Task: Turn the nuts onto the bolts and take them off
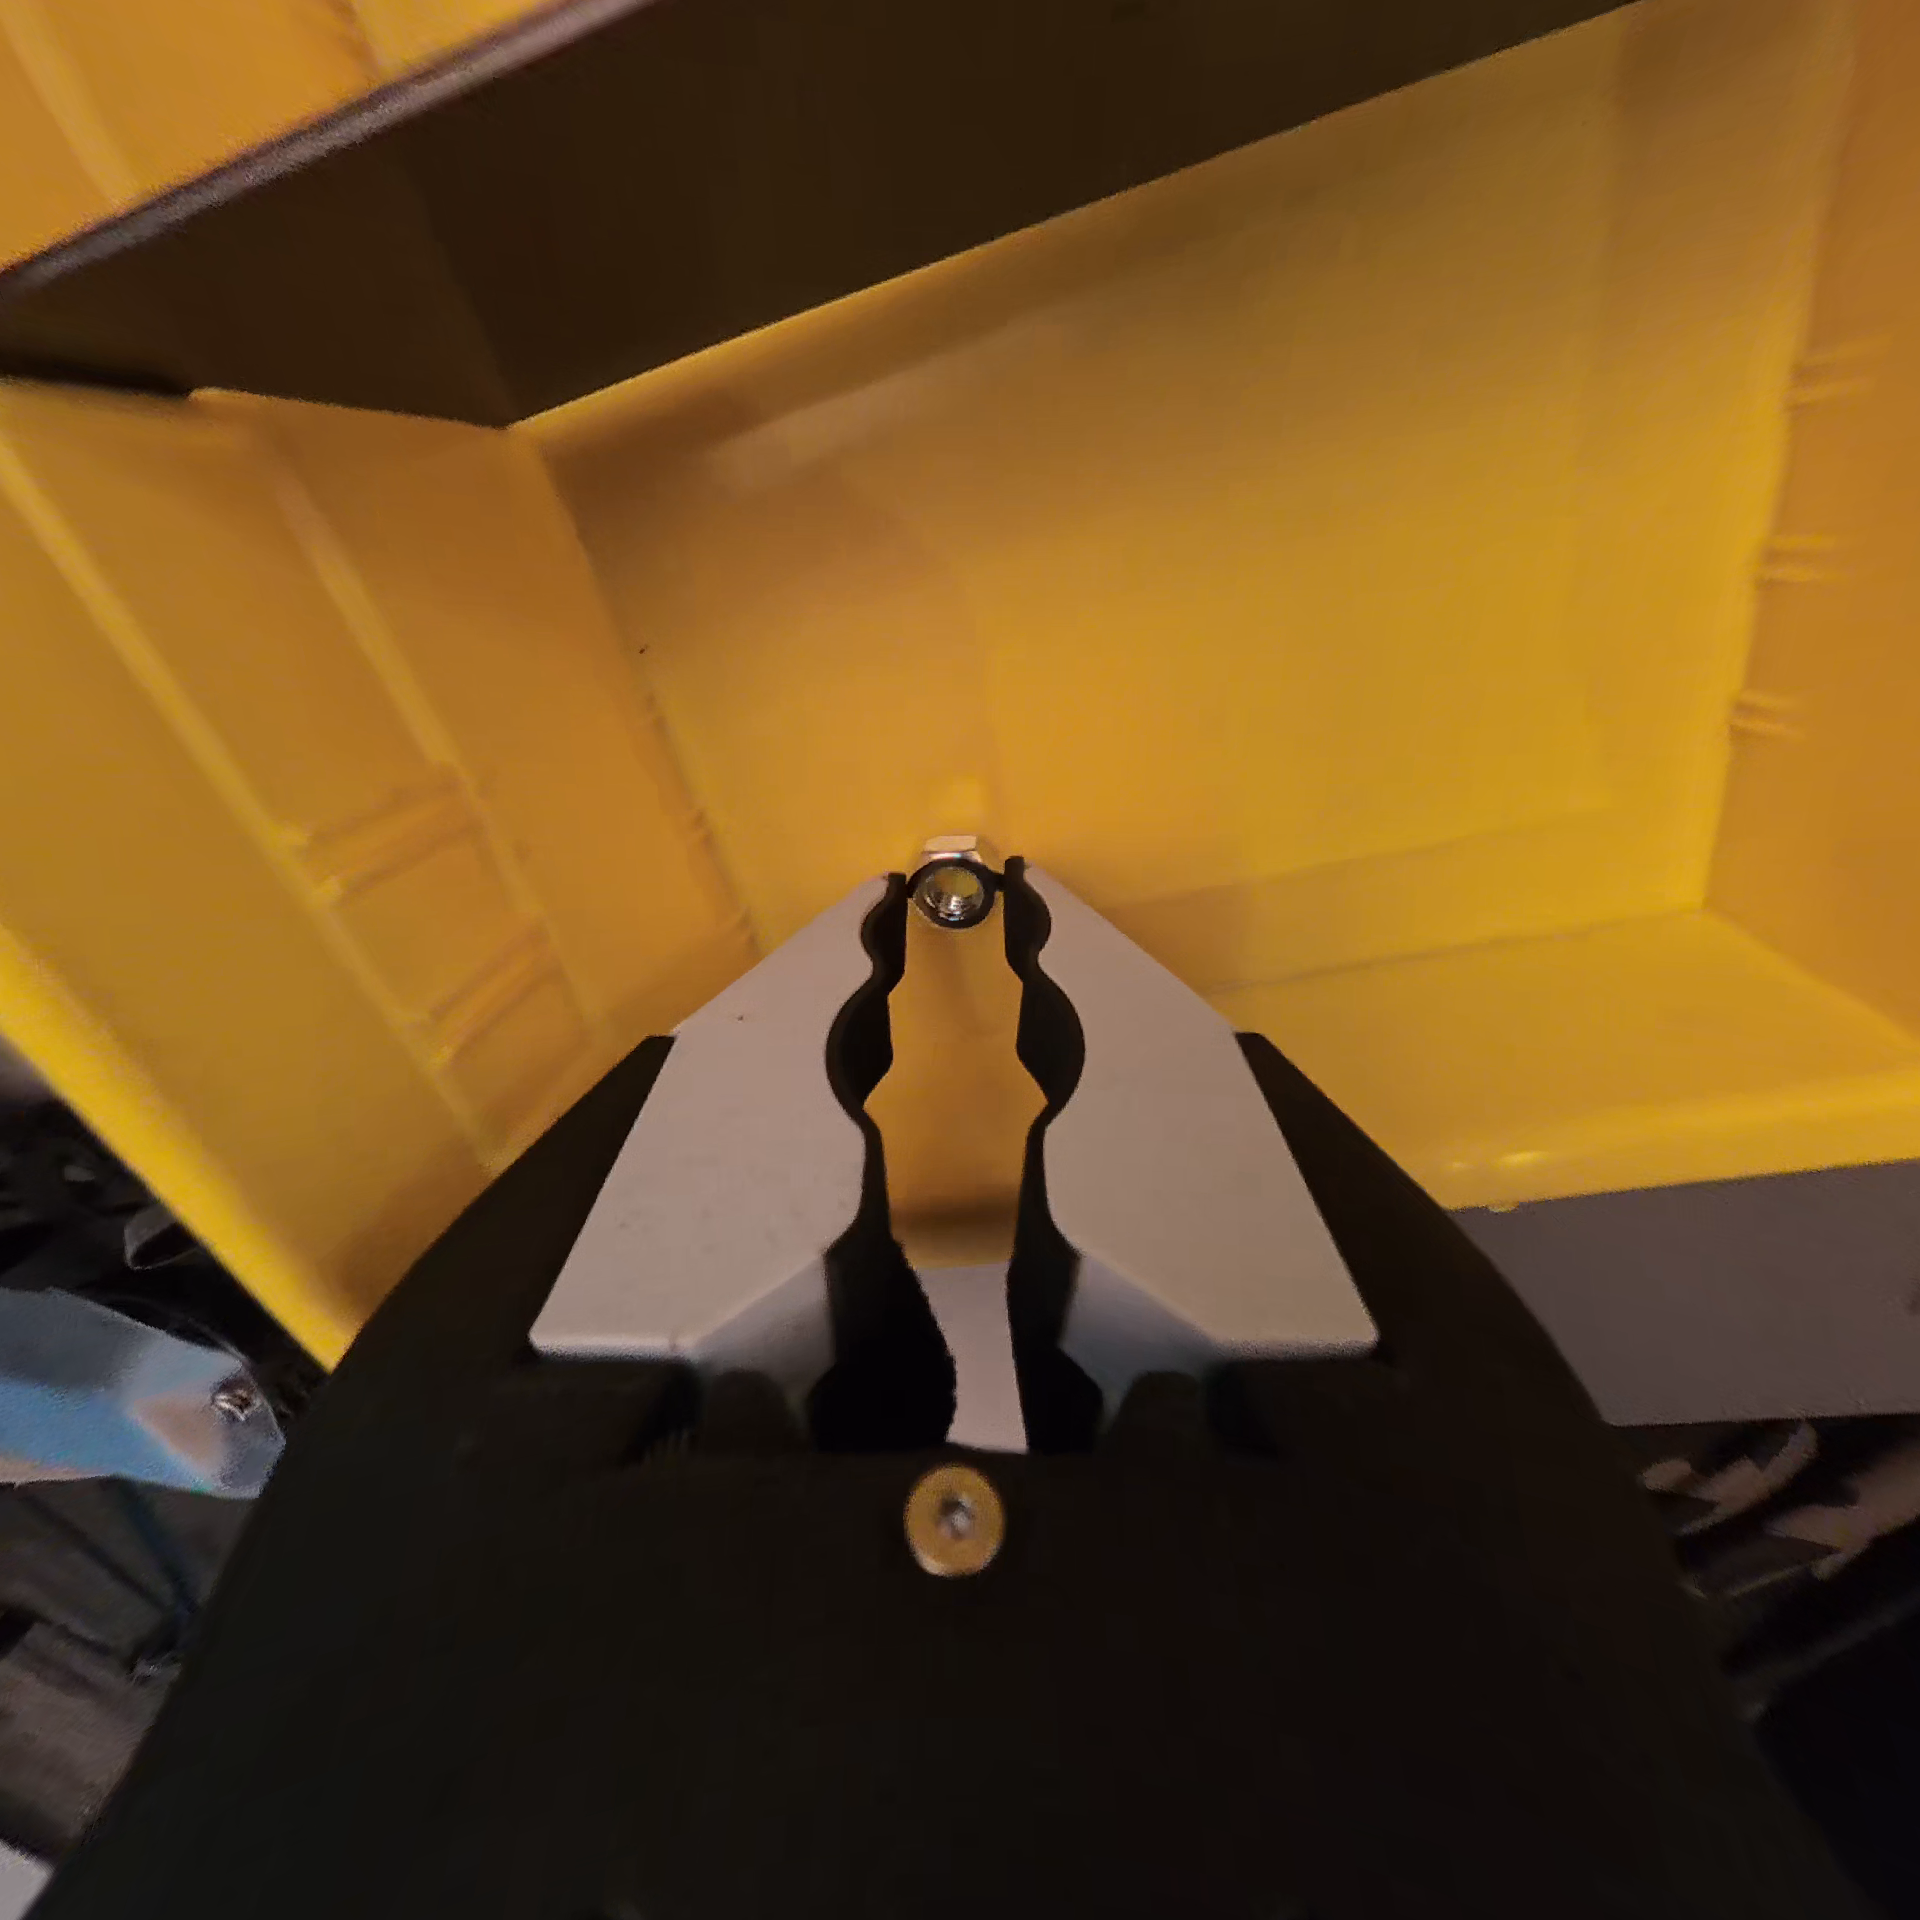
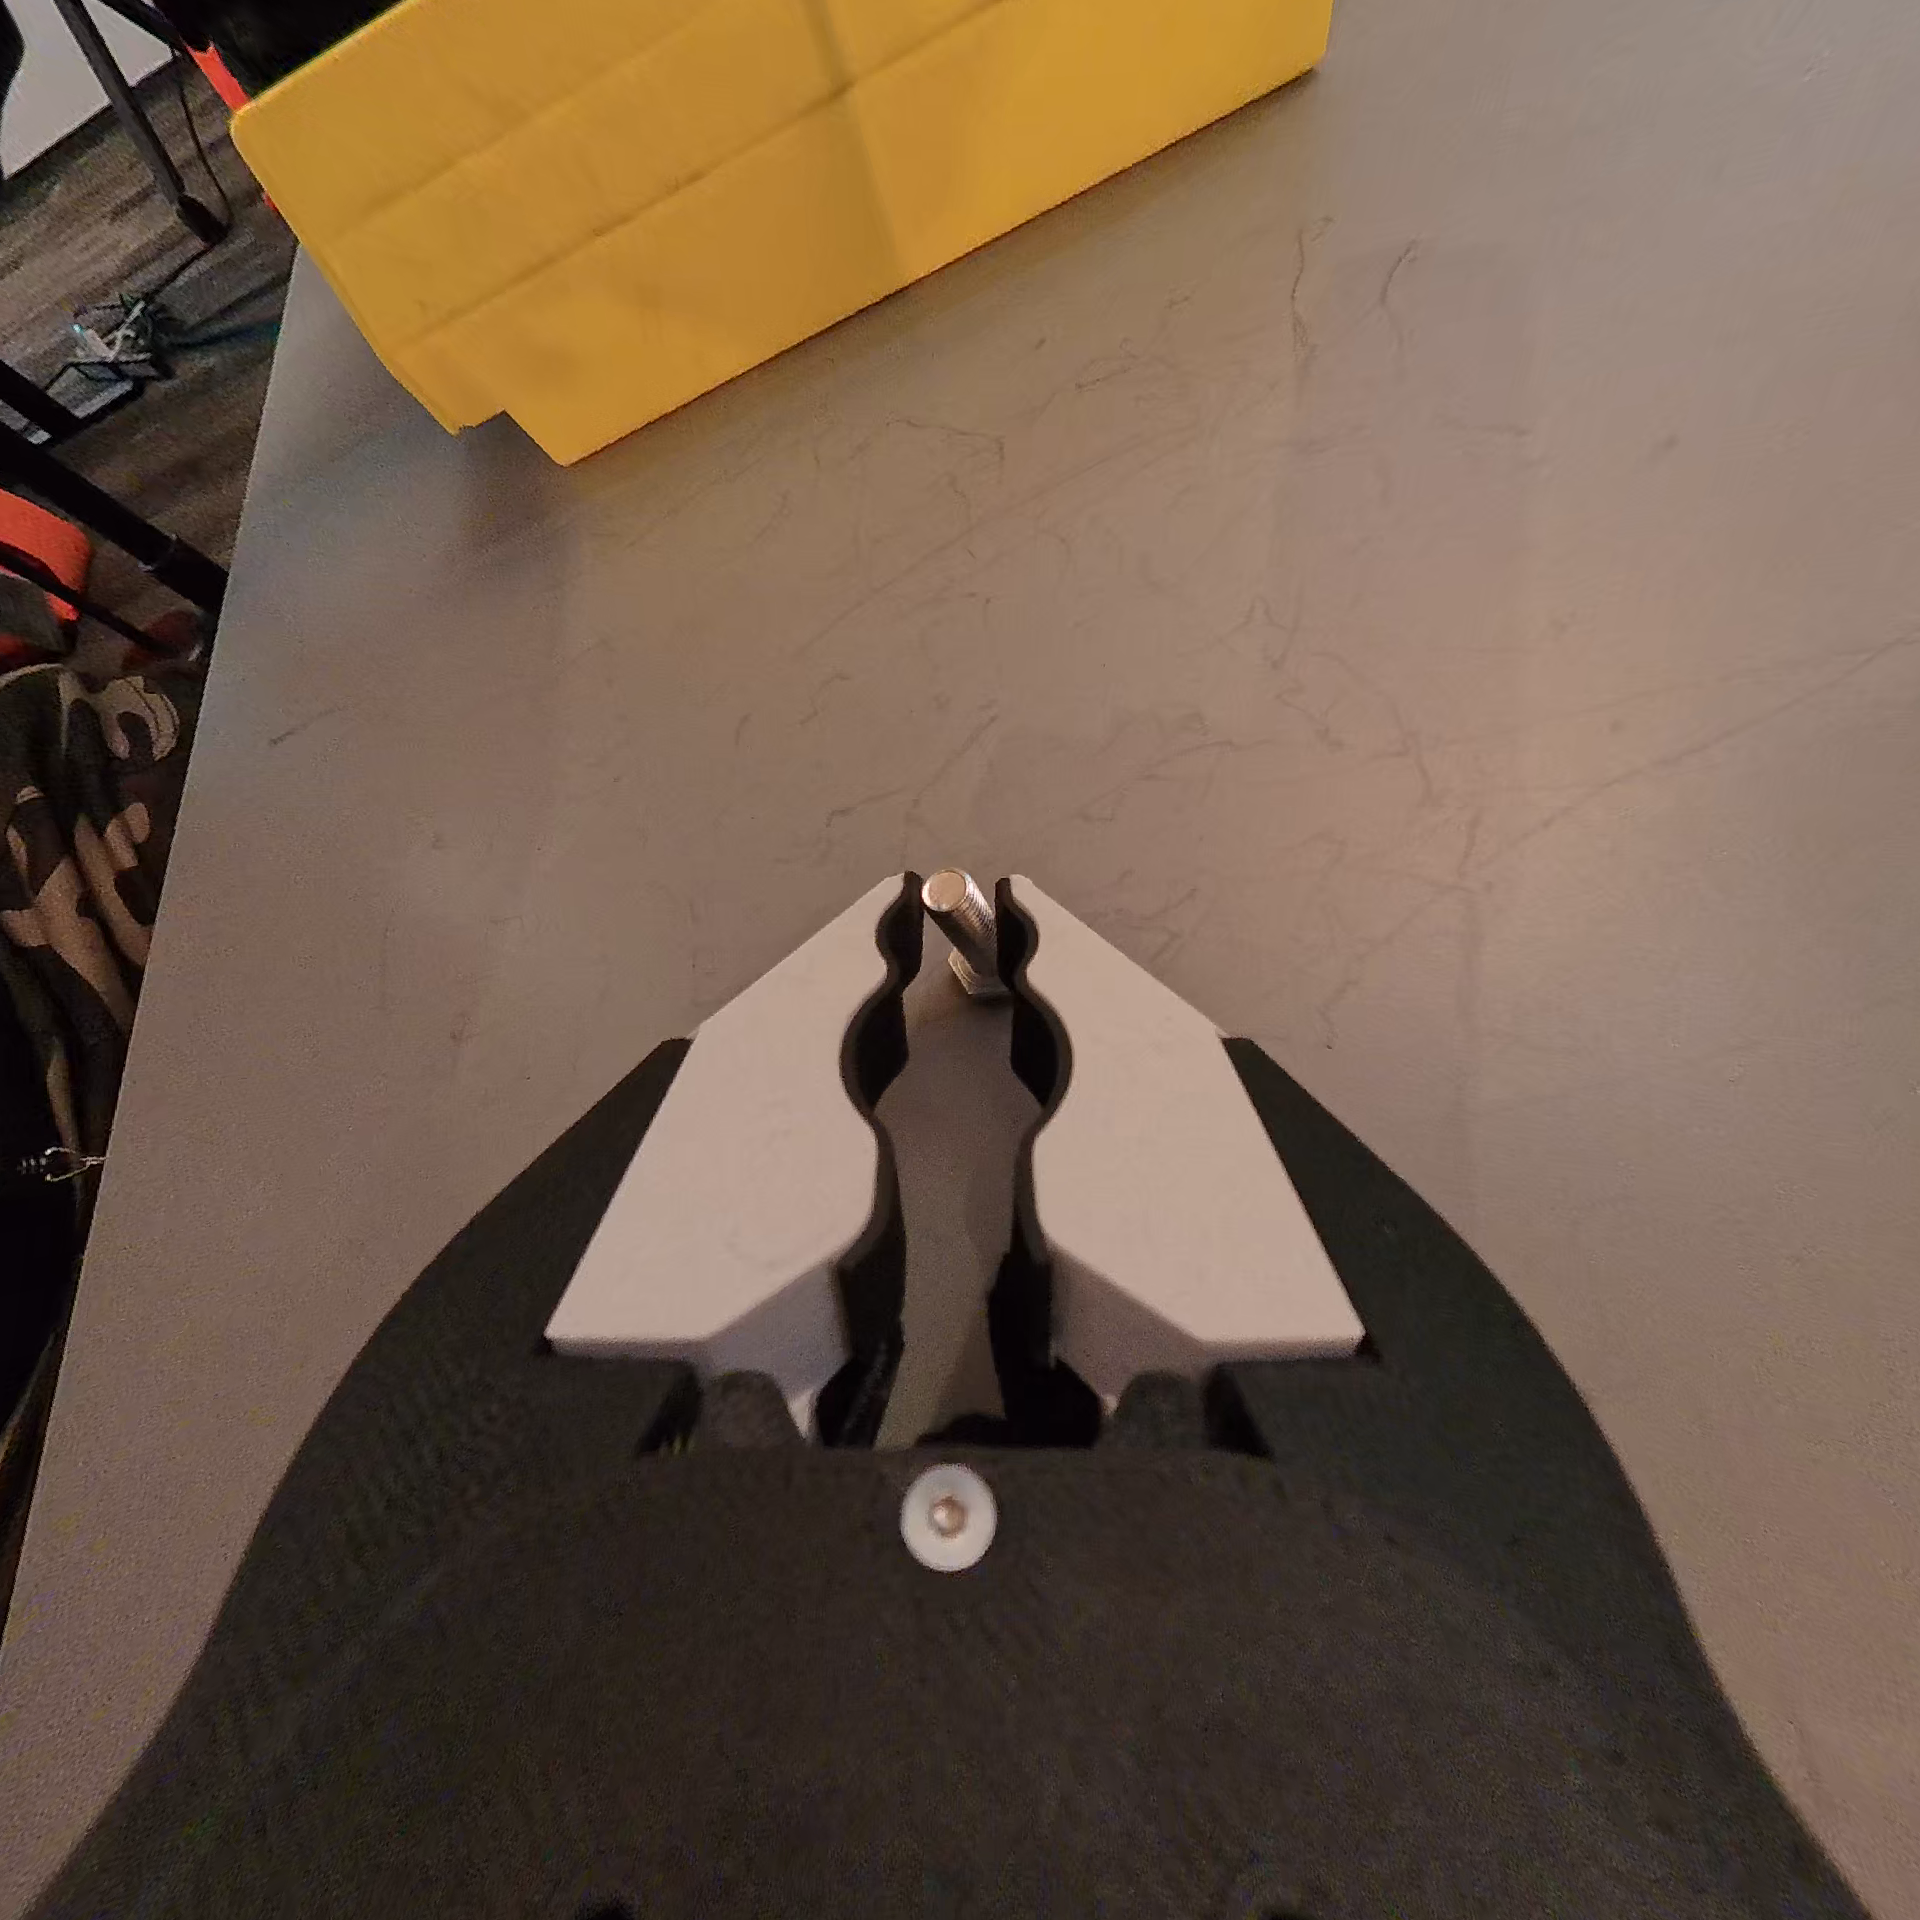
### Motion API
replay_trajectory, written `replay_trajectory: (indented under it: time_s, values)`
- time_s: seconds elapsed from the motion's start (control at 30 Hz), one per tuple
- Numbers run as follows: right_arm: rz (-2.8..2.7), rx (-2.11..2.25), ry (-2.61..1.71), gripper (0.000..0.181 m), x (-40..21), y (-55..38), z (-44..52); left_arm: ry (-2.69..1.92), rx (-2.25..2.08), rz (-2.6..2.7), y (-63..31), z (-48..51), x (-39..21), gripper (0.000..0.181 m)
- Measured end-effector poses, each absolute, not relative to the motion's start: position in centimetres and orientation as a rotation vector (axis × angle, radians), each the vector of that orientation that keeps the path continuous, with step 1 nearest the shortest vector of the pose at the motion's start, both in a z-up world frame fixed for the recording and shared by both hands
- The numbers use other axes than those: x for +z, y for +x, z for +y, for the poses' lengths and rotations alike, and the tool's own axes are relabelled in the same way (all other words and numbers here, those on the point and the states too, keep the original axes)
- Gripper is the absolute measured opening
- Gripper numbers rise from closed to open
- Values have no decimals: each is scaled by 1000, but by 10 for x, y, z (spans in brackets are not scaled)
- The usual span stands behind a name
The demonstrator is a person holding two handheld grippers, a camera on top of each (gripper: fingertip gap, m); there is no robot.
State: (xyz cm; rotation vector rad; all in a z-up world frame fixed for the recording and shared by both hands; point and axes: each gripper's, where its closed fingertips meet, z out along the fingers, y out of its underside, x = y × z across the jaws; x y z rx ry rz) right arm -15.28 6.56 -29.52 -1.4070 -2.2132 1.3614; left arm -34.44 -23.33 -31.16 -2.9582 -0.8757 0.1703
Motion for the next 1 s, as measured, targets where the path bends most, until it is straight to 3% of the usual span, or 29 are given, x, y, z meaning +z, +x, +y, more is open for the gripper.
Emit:
replay_trajectory:
  time_s: [0.33, 0.53, 0.7, 1.0]
  values:
    - [-2188, 1391, -1404, 20, -291, -155, 66, -2807, 344, -636, -324, -187, -226, 16]
    - [-2150, 1427, -1411, 22, -287, -156, 68, -2683, 261, -215, -253, -91, -178, 16]
    - [-2037, 1500, -1469, 22, -278, -160, 82, -2723, 52, 80, -181, -24, -220, 17]
    - [-2102, 1487, -1457, 23, -282, -155, 82, -2839, -35, 259, -139, 28, -315, 16]
